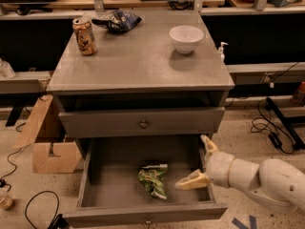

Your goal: Place green jalapeno chip bag into middle drawer

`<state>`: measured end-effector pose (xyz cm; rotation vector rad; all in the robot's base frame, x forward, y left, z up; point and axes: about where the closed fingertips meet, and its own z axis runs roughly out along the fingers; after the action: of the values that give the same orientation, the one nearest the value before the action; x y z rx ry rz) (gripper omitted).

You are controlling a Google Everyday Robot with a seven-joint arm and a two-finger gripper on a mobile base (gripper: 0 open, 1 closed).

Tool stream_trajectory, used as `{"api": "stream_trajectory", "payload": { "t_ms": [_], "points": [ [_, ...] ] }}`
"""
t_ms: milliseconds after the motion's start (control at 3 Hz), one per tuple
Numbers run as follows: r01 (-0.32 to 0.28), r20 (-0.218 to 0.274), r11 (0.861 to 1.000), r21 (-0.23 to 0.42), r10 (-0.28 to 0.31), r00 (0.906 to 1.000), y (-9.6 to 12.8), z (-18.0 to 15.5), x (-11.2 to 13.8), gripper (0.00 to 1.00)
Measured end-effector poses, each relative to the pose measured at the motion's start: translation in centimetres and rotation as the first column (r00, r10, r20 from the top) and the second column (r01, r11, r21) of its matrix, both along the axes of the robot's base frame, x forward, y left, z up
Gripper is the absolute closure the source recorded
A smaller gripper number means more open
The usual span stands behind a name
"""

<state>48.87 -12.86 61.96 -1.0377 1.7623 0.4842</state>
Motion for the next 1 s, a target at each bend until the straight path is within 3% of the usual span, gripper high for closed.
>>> {"api": "stream_trajectory", "payload": {
  "t_ms": [333,667,1000],
  "points": [
    [-0.016,0.103,1.000,-0.013,0.018,0.9945,-1.5,6.2,2.1,0.00],
    [-0.026,0.181,0.998,-0.056,0.036,0.9829,-2.2,12.1,4.6,0.00],
    [-0.021,0.242,0.984,-0.175,0.064,0.9682,-2.1,18.3,6.2,0.00]
  ]
}}
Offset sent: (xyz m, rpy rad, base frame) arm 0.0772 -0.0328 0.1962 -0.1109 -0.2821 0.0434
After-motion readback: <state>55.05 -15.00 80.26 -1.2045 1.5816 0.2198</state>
